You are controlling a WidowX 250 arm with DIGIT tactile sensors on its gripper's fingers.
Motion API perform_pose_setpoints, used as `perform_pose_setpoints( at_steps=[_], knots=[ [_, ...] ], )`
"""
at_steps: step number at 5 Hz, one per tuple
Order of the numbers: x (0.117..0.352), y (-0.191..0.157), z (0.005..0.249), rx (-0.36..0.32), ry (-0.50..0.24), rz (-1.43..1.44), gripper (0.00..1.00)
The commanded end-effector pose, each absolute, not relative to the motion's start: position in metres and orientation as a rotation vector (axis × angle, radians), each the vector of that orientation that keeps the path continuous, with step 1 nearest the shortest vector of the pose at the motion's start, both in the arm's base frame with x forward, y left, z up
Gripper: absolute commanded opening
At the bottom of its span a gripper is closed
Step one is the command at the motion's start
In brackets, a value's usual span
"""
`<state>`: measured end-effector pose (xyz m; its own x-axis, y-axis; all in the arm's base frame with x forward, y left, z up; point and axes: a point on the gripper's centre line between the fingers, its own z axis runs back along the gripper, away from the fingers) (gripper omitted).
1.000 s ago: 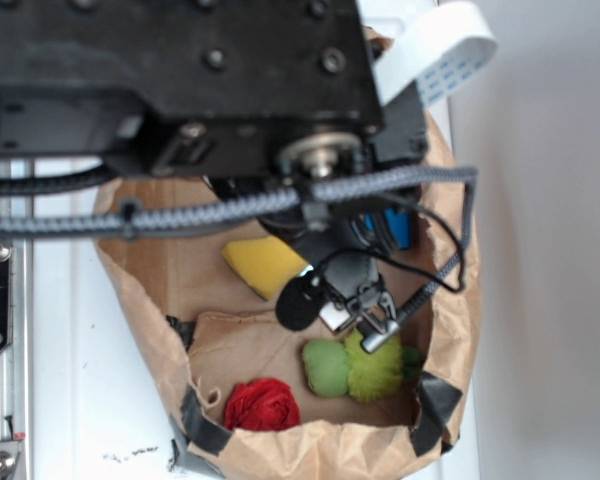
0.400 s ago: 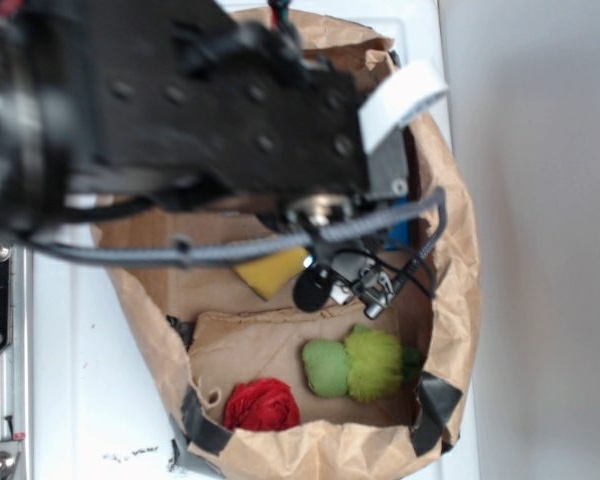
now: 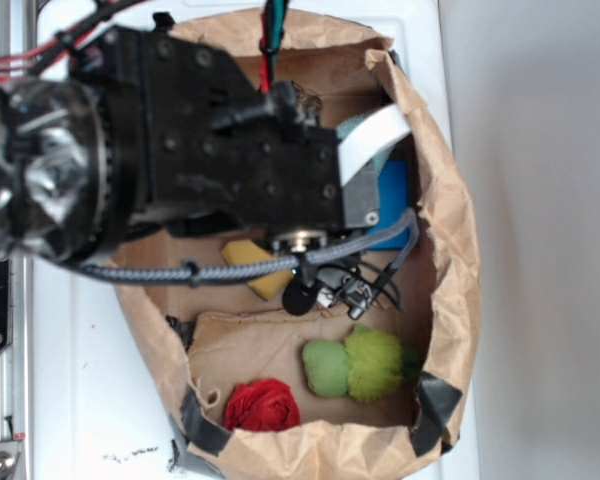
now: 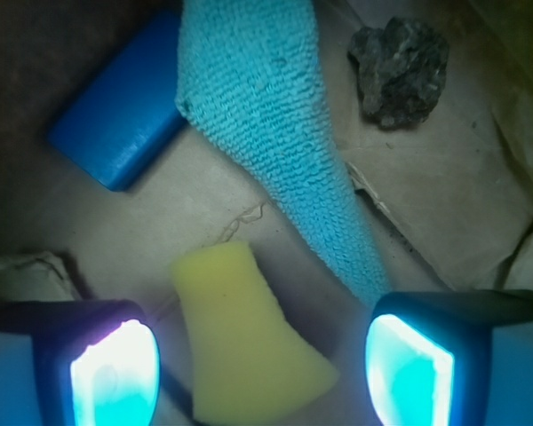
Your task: Grab the green sponge.
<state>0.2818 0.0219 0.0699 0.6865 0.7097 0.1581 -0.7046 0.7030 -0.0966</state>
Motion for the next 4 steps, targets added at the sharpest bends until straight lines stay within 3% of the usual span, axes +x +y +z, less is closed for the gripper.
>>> perform_pose_setpoints(
  at_steps=[1, 4],
  knots=[
    [0.275, 0.024, 0.074, -0.087, -0.276, 0.704, 1.00],
    [0.274, 0.012, 0.070, -0.087, -0.233, 0.731, 1.00]
  ],
)
